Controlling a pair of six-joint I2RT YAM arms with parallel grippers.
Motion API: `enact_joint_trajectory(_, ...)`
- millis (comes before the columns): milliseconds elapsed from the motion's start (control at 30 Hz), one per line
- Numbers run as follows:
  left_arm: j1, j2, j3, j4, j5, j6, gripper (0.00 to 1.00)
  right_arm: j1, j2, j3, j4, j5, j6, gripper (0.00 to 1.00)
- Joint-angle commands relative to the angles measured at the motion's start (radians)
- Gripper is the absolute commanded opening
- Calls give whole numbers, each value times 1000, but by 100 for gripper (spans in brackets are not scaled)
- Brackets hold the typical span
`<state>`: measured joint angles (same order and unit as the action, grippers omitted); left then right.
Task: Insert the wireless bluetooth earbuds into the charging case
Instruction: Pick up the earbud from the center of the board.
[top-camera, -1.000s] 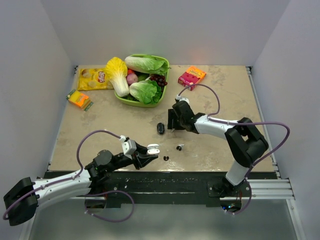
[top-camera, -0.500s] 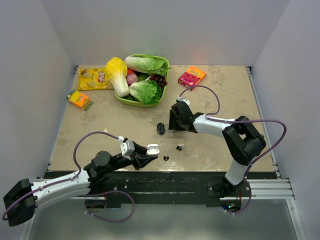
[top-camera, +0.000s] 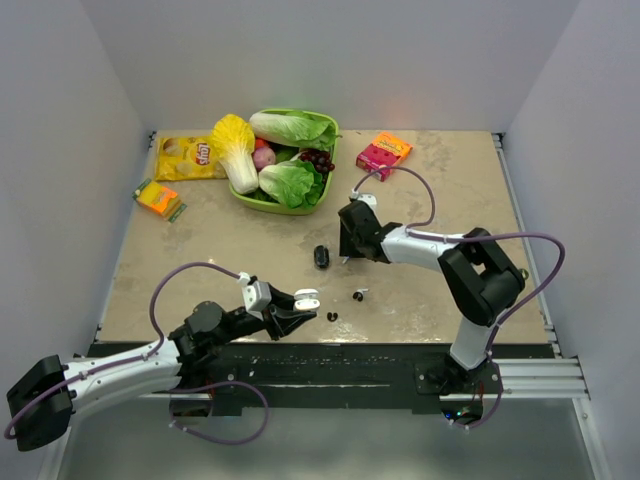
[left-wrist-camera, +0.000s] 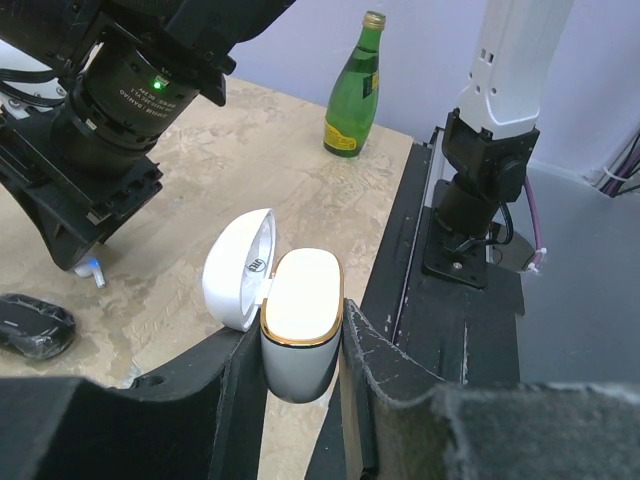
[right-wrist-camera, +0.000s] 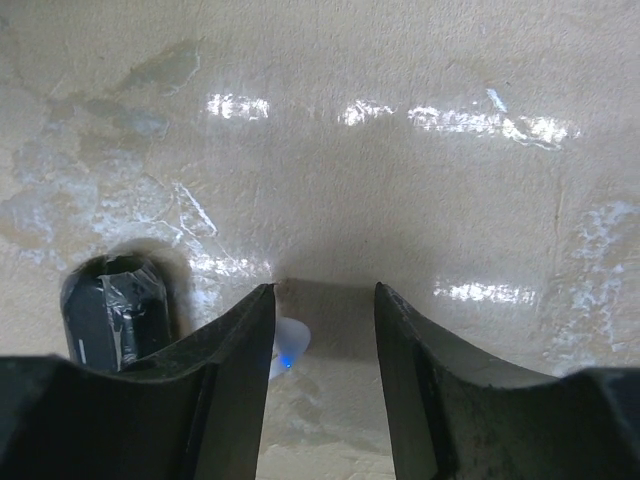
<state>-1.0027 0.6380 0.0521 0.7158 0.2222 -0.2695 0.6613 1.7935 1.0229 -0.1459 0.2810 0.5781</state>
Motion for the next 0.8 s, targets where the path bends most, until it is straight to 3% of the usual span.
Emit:
enact_joint_trajectory(0,-7,6,-9,53,-6,0,0,18,21,-3,-55,63,-49,47)
enact_joint_trajectory(767,-10,17,-20,71,3,-13,0,86,-34,28,-101,95,-129,56)
